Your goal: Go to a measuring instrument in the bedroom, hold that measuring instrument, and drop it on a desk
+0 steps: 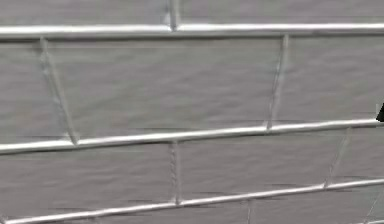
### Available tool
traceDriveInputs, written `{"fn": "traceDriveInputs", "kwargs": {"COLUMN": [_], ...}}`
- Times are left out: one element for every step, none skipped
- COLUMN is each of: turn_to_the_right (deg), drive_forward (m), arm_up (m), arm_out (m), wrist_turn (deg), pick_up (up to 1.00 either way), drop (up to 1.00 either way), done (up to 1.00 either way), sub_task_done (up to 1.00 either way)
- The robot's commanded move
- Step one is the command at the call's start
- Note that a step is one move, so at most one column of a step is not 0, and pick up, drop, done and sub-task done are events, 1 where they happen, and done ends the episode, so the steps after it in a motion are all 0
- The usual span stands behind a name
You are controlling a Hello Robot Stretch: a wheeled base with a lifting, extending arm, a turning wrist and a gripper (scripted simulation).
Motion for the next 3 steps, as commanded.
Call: {"fn": "traceDriveInputs", "kwargs": {"turn_to_the_right": [45.0, 36.0, 0.0], "drive_forward": [0.0, 0.0, 0.4], "arm_up": [0.0, 0.0, 0.0], "arm_out": [0.0, 0.0, 0.0], "wrist_turn": [0.0, 0.0, 0.0], "pick_up": [0.0, 0.0, 0.0], "drop": [0.0, 0.0, 0.0], "done": [0.0, 0.0, 0.0], "sub_task_done": [0.0, 0.0, 0.0]}}
